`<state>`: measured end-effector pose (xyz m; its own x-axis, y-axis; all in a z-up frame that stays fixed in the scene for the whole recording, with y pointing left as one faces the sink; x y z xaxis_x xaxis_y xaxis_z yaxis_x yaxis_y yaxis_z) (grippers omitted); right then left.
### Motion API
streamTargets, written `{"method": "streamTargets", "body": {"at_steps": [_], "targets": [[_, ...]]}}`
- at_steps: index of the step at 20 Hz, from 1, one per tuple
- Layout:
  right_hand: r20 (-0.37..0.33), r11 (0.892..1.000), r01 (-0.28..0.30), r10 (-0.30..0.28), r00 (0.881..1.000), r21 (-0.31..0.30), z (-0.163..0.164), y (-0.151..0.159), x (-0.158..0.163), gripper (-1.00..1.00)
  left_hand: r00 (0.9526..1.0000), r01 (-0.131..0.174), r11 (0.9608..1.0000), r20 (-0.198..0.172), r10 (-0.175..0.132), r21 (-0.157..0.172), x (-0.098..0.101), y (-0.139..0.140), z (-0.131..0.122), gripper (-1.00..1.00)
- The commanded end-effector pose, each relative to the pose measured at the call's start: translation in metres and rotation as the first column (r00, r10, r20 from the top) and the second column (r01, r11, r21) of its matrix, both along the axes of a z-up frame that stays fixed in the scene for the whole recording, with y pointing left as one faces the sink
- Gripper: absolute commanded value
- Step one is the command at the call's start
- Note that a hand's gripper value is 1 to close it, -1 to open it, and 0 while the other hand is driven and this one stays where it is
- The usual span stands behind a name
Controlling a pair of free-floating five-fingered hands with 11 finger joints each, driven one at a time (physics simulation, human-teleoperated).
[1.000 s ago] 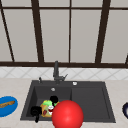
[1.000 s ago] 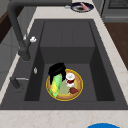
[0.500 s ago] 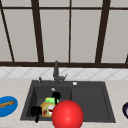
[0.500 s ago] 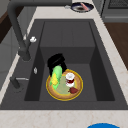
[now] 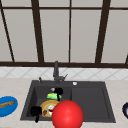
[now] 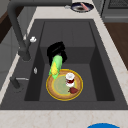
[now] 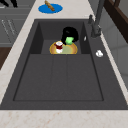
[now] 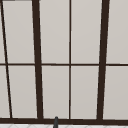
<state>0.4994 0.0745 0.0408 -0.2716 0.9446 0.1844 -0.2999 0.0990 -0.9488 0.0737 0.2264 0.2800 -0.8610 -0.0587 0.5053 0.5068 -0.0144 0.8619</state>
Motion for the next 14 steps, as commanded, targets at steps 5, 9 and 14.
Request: {"method": "streamTargets", "body": {"at_steps": [5, 9, 14], "targets": [[0.064, 1.000, 0.027, -0.026, 0.998, -0.015, 0.050, -0.018, -0.011, 1.00, 1.0000, 0.000, 1.0000, 0.000, 0.000, 0.000, 0.000, 0.000, 0.000, 0.00], [0.089, 0.999, 0.038, -0.037, 0.995, -0.006, 0.069, -0.035, -0.018, 1.00, 1.0000, 0.000, 1.0000, 0.000, 0.000, 0.000, 0.000, 0.000, 0.000, 0.00], [0.066, 1.000, 0.020, -0.019, 0.998, -0.011, 0.081, -0.042, -0.026, 1.00, 1.0000, 0.000, 1.0000, 0.000, 0.000, 0.000, 0.000, 0.000, 0.000, 0.00]]}}
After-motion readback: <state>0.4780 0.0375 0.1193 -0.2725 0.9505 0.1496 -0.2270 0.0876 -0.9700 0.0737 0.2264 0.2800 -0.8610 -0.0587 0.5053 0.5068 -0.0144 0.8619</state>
